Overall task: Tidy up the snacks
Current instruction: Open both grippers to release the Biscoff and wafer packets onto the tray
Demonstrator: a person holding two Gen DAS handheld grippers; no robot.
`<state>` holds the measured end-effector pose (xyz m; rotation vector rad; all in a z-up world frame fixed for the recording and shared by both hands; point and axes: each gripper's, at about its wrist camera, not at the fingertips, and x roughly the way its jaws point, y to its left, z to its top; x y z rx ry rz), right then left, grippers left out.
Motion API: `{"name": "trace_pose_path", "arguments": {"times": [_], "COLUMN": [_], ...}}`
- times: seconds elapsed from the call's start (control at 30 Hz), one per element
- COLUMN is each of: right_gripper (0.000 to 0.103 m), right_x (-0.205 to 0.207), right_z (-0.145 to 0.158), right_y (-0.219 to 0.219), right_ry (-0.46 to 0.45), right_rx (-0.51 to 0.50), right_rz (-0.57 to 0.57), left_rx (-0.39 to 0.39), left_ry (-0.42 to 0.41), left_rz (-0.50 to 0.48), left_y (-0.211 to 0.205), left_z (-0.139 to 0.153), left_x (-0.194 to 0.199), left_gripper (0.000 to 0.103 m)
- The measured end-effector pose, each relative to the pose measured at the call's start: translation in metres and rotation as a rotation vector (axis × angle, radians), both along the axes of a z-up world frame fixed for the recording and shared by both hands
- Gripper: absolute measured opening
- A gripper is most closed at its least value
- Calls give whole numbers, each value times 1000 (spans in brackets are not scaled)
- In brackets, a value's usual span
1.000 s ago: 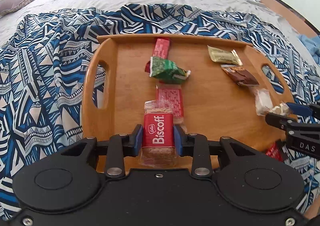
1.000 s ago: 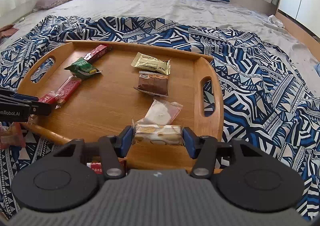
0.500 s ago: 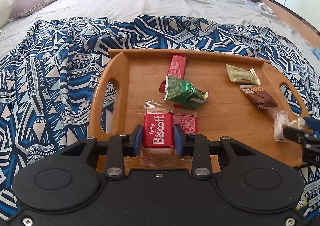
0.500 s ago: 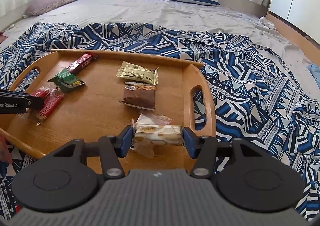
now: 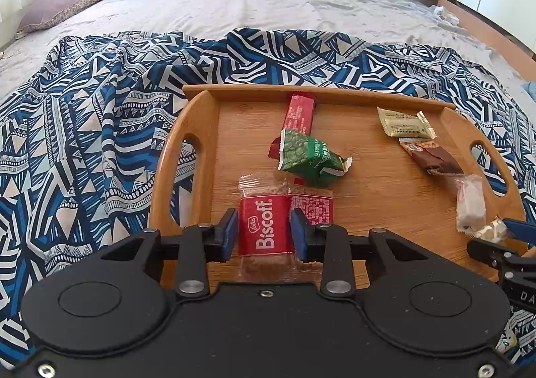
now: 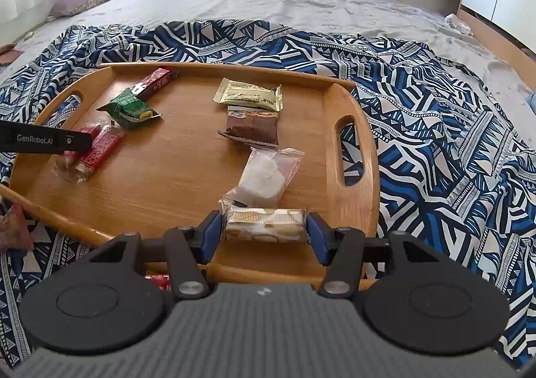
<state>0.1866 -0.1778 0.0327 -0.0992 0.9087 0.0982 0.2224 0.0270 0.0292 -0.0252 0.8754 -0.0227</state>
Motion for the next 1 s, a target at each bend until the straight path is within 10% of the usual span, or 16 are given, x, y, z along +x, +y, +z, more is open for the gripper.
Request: {"name": "trace_pose_path", "arguments": {"times": [1.0], "right_gripper": [91], "right_x": [-10], "right_z": [10], "right_y": [-7], "right_ry": [-69], "right_rx": [72], "right_rz": [-55], "left_rx": [1], "left_ry": [-64], "left_rz": [-49], "left_y": [-3], "left_z": [26], "left_x": [-46], "left_gripper": [96]}}
